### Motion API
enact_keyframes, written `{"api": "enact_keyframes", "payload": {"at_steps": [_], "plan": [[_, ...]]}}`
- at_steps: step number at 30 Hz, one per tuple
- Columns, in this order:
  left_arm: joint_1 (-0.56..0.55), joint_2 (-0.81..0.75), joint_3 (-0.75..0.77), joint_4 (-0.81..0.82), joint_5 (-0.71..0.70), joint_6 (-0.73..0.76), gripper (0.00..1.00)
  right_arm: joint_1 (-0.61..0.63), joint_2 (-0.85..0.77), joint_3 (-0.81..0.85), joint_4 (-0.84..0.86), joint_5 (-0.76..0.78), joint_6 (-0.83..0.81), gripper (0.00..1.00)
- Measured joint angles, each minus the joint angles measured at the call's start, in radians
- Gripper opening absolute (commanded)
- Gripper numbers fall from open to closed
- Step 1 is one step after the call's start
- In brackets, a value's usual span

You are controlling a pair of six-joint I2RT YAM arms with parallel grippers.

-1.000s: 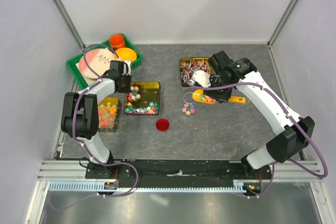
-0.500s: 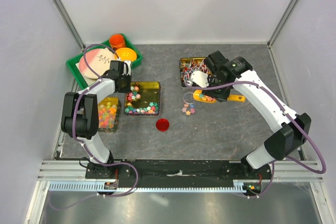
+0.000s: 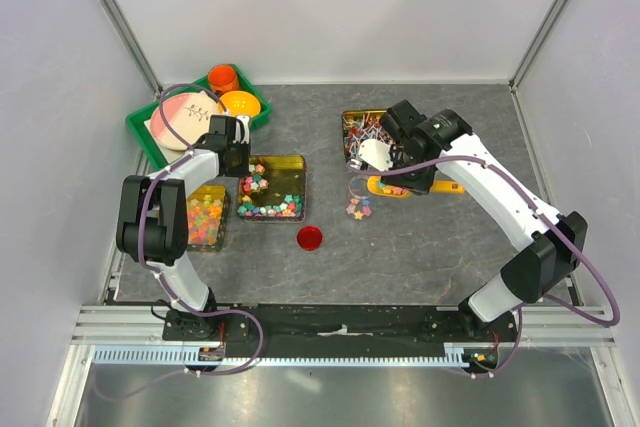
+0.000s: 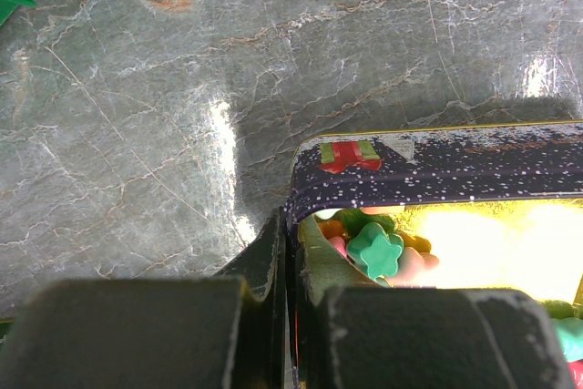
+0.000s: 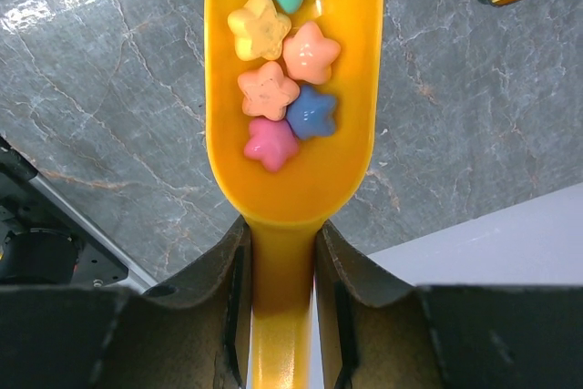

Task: Pack the candies
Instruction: Place the fake candies in the packing bottle.

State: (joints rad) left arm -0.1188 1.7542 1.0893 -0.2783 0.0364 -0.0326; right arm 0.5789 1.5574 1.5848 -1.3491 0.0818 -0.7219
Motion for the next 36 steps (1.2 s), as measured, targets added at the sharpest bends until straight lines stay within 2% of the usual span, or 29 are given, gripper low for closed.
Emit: {"api": "enact_keyframes", "payload": {"at_steps": [36], "plan": [[0.000,0.001,0.000,0.001,0.000,0.000,0.01,0.071,0.039,0.057,-0.003,0.082,0.019,0.00]]}}
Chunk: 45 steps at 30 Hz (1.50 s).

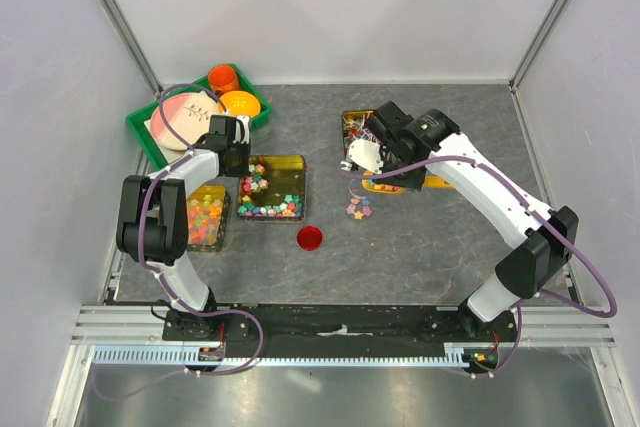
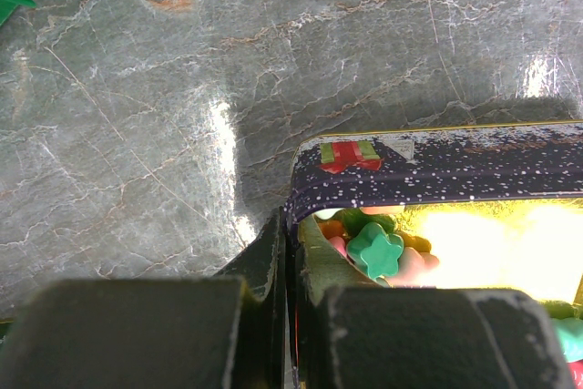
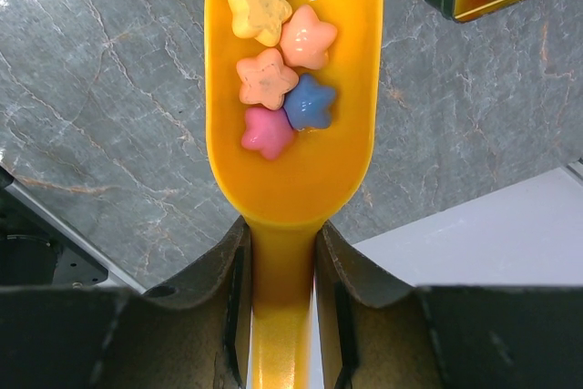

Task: Pack the candies
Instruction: Place the fake candies in the packing bottle.

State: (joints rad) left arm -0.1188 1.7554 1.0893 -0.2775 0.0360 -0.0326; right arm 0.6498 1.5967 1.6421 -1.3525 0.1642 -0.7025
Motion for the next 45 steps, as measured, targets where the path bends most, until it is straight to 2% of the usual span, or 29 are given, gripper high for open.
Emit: {"api": "enact_keyframes", "payload": {"at_steps": [28,45], "plan": [[0.000,0.002,0.000,0.002,0.000,0.000,0.02,0.045,0.003,-0.026,0.000,0.100,0.000,0.00],[0.000,0.003,0.000,0.002,0.000,0.000,0.01,0.049,0.000,-0.028,0.000,0.107,0.000,0.00]]}}
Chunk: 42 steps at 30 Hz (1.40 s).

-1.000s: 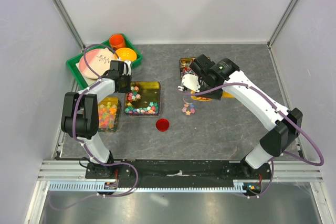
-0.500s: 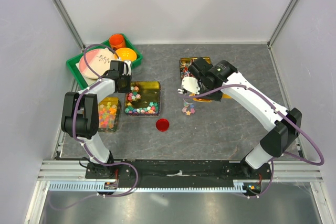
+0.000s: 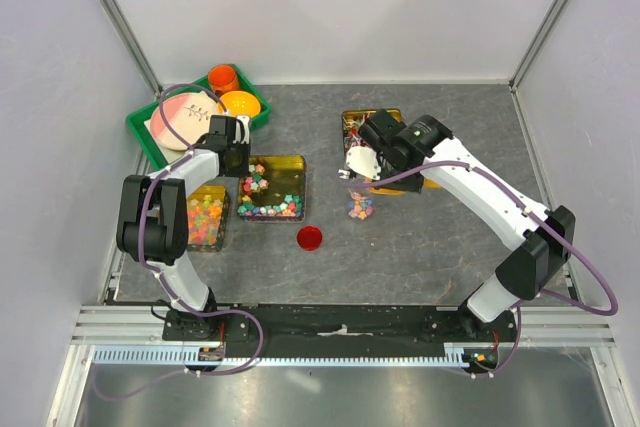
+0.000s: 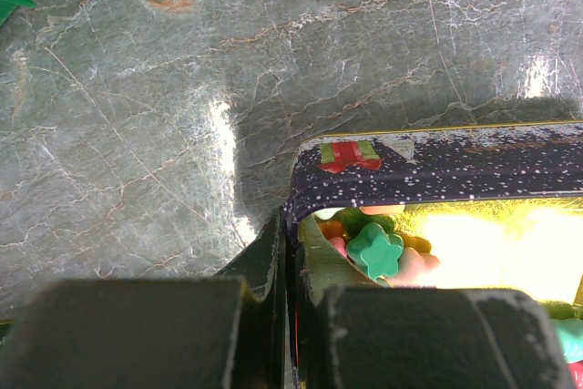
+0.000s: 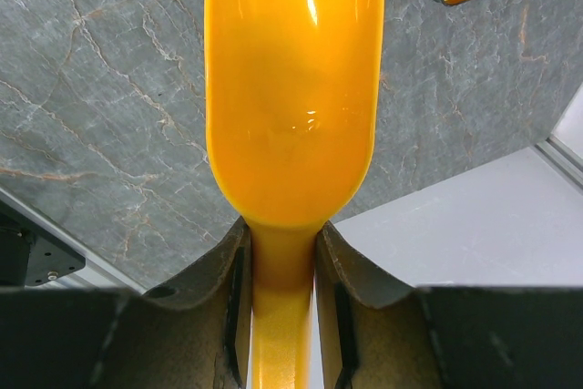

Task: Pack the candies
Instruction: Place the fake candies in the packing bottle, then scoop the fake candies from the storage box.

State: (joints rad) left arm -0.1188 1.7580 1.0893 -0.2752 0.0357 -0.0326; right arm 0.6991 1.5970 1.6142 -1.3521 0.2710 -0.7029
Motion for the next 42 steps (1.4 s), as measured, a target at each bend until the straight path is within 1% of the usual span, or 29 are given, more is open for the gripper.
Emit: {"api": "enact_keyframes", "payload": {"at_steps": [15,20,28,32,36,42], "plan": [[0.002,0.000,0.000,0.000,0.000,0.000,0.02,0.005,-0.036,0.000,0.000,-0.002,0.000,0.00],[0.002,0.000,0.000,0.000,0.000,0.000,0.01,0.006,-0.050,0.003,0.000,-0.033,0.000,0.00],[0.002,0.003,0.000,0.002,0.000,0.000,0.02,0.006,-0.143,0.002,0.003,-0.188,0.010,0.00],[0.002,0.003,0.000,0.002,0.000,0.000,0.01,0.006,-0.203,-0.046,0.036,-0.283,0.021,0.00],[0.002,0.003,0.000,0.002,0.000,0.000,0.01,0.006,-0.258,-0.122,0.109,-0.351,0.023,0.00],[0.002,0.006,0.000,0.005,0.001,0.000,0.02,0.006,-0.361,-0.224,0.269,-0.443,0.040,0.00]]}}
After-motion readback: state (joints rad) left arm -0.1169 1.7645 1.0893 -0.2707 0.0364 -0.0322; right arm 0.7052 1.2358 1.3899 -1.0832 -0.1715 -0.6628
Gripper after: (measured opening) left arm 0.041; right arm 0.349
